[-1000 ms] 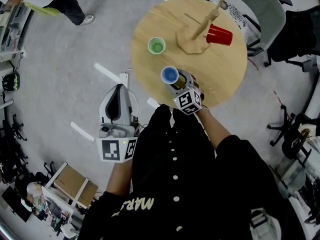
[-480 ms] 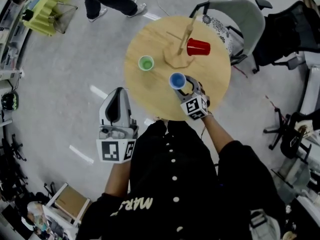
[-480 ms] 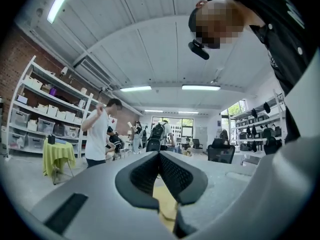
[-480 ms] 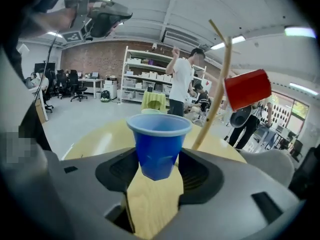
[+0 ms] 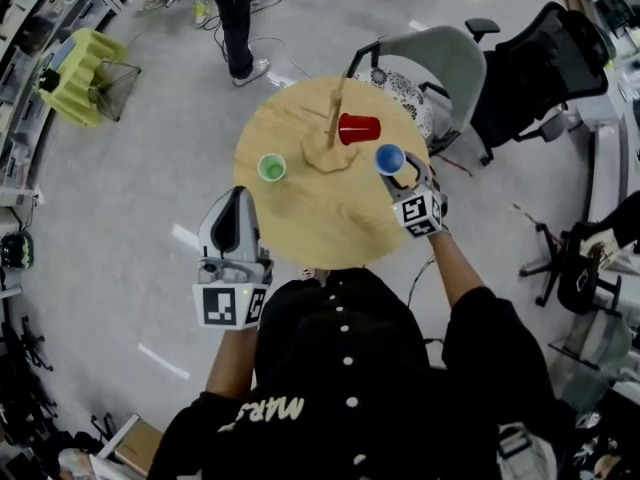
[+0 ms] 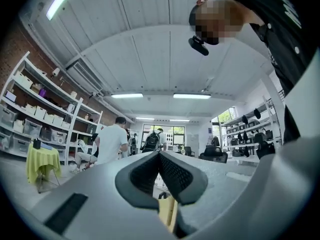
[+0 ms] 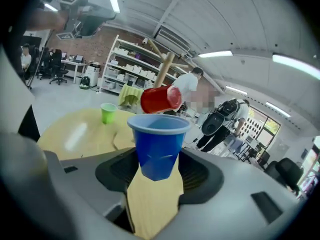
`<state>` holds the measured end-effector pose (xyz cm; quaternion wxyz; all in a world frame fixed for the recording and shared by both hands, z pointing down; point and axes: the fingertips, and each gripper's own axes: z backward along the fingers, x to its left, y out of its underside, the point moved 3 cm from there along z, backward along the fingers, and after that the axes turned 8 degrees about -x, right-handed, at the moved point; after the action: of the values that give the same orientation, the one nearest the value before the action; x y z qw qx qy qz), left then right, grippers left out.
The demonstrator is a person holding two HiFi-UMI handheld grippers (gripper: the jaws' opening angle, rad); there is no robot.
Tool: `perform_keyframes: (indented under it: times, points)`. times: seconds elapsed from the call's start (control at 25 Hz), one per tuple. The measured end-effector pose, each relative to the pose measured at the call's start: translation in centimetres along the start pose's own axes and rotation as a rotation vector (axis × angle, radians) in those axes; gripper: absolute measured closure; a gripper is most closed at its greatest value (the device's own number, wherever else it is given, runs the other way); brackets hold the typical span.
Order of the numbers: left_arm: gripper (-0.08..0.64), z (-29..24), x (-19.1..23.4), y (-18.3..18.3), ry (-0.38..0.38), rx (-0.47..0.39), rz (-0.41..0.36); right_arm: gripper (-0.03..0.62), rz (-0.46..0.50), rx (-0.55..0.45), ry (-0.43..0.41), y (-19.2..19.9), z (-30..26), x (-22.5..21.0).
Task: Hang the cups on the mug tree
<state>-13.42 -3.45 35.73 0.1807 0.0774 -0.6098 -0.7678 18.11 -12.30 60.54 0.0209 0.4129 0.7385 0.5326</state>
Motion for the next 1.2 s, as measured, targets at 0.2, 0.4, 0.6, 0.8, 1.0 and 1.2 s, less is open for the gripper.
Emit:
perform_keyframes:
  times: [0.2,0.4,0.6,0.8,1.0,1.2]
  points:
    - [0.566,-0.7,-0.3,-1.2,0.019,-0.027,-0.005,0.342,0.057,-0.03,0.112,-2.6,0.9,-8.3]
    - [0.566,-0.6,0.0,-2.2,0.005,-0.045,-0.01,0.342,0.136,-0.089,0.152,-8.3,-0.2,-14.5]
    - [0.566,0.3,0.2,-3.0,-0.021,-0.063,-0.021,0.342,0.258,-0.116,0.099,-12.5,-2.7,-16.0]
    - [0.566,1.4,0.8,-3.5,-0.049,-0.06,-0.037,0.341,0.369,-0.122,0.012,-15.0,-5.9,-14.7]
    - [0.566,2.5,1.1,-3.7,-0.085,-0.055,-0.042,0.341,0.496,-0.111,-0.057,-16.8,-8.3,-13.4]
    - [0.566,2.9,1.5,-4.0,-0.105,-0.055,-0.046,0.341,0.649,-0.128,-0.099,-19.0,-9.4,-12.2]
